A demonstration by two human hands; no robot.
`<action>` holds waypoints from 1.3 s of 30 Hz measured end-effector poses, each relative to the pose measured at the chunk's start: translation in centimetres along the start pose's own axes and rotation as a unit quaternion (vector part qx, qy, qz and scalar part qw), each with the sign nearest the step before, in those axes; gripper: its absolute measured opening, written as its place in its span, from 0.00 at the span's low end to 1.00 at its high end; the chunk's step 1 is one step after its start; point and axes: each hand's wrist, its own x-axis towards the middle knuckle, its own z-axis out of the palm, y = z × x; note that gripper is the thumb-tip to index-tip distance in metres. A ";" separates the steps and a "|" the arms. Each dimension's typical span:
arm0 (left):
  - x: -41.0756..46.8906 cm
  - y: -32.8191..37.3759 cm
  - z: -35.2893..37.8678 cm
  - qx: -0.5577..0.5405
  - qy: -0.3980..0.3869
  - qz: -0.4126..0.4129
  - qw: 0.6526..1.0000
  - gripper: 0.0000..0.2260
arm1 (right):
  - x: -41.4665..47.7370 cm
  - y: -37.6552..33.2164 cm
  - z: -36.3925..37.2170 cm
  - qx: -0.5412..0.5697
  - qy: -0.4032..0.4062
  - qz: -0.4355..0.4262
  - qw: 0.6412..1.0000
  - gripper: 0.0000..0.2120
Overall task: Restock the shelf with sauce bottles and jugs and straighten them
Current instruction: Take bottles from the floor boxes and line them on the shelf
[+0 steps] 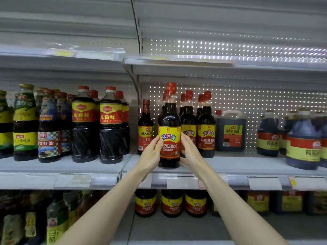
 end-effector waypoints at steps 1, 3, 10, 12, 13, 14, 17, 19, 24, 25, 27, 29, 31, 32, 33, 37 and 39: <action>-0.1 0.0 -0.1 -0.005 0.001 -0.003 1.000 0.23 | -0.1 -0.1 -0.1 0.006 0.001 0.005 1.000 0.20; -0.3 0.1 -0.3 -0.011 0.003 -0.007 1.000 0.22 | -0.5 0.2 -0.2 -0.011 0.003 0.007 1.000 0.20; -0.3 -0.1 0.0 -0.018 -0.023 -0.024 0.999 0.23 | -0.8 1.4 0.2 -0.059 0.008 0.004 0.998 0.24; -0.2 -0.4 0.1 -0.018 -0.007 -0.017 1.000 0.22 | -1.0 1.0 0.1 -0.059 -0.001 0.009 0.998 0.23; -0.3 -0.6 0.1 -0.016 0.003 -0.012 1.000 0.22 | -1.1 0.8 0.0 -0.056 -0.007 0.009 0.998 0.23; -0.4 -0.8 0.1 -0.013 0.011 -0.007 1.000 0.22 | -1.2 0.7 -0.1 -0.051 -0.012 0.008 0.999 0.23; -0.8 -0.7 0.3 -0.005 0.026 0.006 1.000 0.21 | -1.1 0.6 -0.2 -0.045 -0.018 0.013 0.999 0.23; -1.0 -0.6 0.3 -0.008 0.034 0.010 0.999 0.20 | -0.8 0.6 -0.2 -0.048 -0.018 0.020 0.998 0.24; -1.5 -0.2 0.1 -0.003 0.030 0.015 0.999 0.19 | -0.4 1.4 -0.2 -0.076 -0.004 0.008 0.997 0.25; -1.5 -0.2 0.2 0.000 0.025 0.013 1.000 0.19 | -0.4 1.6 -0.2 -0.082 0.003 0.007 0.997 0.25; -1.3 -0.5 0.2 0.004 0.024 0.009 1.000 0.19 | -0.2 1.7 -0.3 -0.085 0.009 0.010 0.996 0.25; -1.0 -0.8 0.1 0.006 0.032 0.008 0.999 0.19 | -0.1 1.7 -0.4 -0.079 0.003 0.015 0.997 0.26; -0.9 -1.1 0.0 0.007 0.038 0.005 0.999 0.19 | -0.2 1.7 -0.4 -0.072 0.000 0.017 0.997 0.27; -1.0 -1.0 0.0 0.010 0.041 0.005 0.999 0.19 | -0.1 1.7 -0.4 -0.072 -0.001 0.018 0.997 0.27; -1.1 -0.9 0.0 0.011 0.043 0.006 0.999 0.19 | -0.1 1.7 -0.4 -0.072 -0.002 0.020 0.997 0.27; -1.1 -0.7 0.0 -0.002 0.048 0.004 0.999 0.18 | -0.1 1.5 -0.3 -0.052 -0.002 0.028 0.998 0.26; -1.1 -0.5 0.1 -0.007 0.047 0.007 0.999 0.18 | -0.2 1.4 -0.3 -0.053 0.000 0.027 0.998 0.26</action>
